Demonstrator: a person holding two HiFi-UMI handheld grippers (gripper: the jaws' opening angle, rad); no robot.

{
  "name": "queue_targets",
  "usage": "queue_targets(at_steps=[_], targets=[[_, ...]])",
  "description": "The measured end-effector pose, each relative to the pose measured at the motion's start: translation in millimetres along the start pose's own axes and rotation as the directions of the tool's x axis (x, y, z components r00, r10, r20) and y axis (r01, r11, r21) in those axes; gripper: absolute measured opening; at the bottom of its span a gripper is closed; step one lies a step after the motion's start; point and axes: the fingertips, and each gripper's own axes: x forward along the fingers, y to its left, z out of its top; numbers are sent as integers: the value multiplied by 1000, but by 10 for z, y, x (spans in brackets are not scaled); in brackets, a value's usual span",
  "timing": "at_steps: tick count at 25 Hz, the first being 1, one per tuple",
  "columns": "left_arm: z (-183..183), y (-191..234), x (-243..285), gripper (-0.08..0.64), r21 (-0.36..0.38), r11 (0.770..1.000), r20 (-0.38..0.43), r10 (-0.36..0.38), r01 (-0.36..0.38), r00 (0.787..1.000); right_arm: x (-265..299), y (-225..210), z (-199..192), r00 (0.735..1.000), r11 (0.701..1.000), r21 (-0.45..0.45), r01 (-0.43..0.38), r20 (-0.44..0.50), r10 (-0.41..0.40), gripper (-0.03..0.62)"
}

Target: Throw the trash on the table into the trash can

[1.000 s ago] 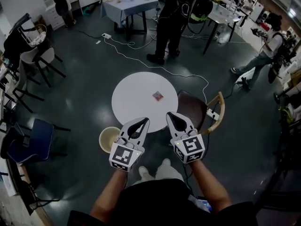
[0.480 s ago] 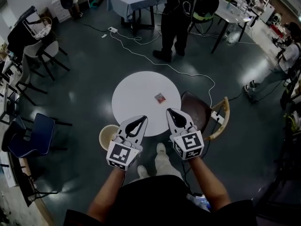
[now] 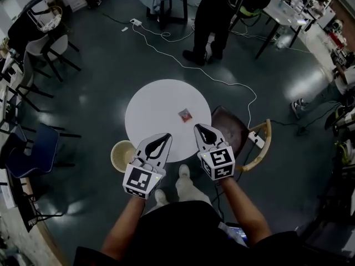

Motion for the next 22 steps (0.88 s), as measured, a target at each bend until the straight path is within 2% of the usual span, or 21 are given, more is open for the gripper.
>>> queue_targets(at_steps=[10,17,19,22], targets=[[-533,275,444,15,-55,997,-92,48,-53,995,743,-417,-647,987,999,-5,-47,-154,45,23],[-748,477,703,15,-110,990,-124,70,-84,990,1282,-647,-1073,964,997,36,-71,-256,78,132],[-832,547,768,15,-119,989,-136,75,-91,988,1473,-696,-1222,954,996,51,-74,-287,85,177],[-987,621,846,15,-128,986,-171,84,-107,982,1729,-771,-1477,936,994,79,-74,-338,96,209]])
